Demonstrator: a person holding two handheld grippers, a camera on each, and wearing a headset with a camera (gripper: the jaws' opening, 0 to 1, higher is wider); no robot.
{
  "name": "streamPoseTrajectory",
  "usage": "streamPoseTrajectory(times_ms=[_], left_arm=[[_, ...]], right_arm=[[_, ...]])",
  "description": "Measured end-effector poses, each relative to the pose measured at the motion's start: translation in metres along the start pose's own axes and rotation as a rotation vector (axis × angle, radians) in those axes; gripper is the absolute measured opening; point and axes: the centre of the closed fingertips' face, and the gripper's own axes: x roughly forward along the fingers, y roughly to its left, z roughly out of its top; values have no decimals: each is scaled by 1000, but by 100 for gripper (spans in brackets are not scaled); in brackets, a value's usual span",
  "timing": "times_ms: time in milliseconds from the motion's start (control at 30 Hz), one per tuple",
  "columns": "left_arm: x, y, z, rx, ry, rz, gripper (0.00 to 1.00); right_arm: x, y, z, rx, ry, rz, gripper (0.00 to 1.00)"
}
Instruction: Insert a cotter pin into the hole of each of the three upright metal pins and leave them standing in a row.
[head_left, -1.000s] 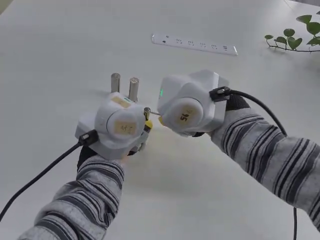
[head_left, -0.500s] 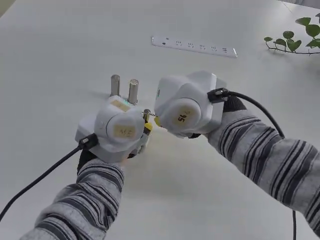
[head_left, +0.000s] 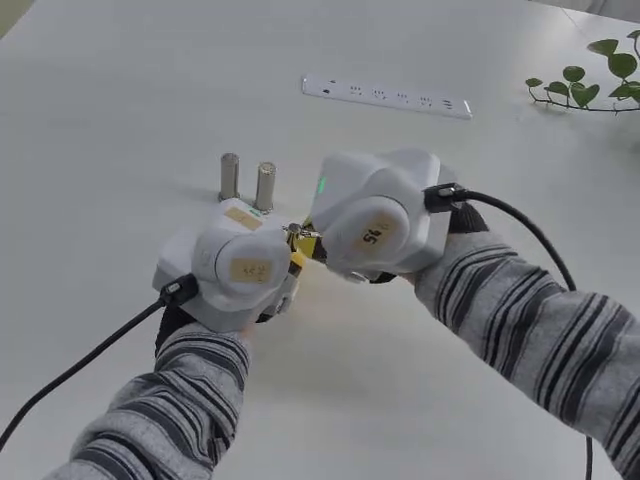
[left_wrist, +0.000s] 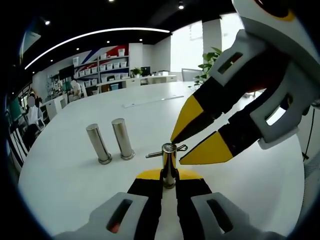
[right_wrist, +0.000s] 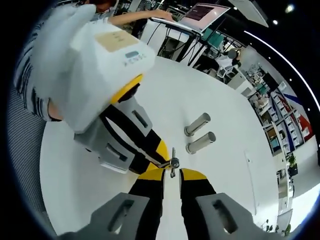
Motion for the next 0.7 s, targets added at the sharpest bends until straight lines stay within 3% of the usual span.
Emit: streamPoseTrajectory(times_ms=[133, 367, 700], left_arm=[[0, 0, 0, 0, 0, 0, 5], [0, 0, -1, -1, 3, 0, 5], [0, 0, -1, -3, 6, 1, 5]], right_arm=[[-3, 1, -4, 28, 7, 2, 9], [-6, 6, -8, 95, 4, 11, 3], [-2, 1, -4, 155, -19, -1, 0]])
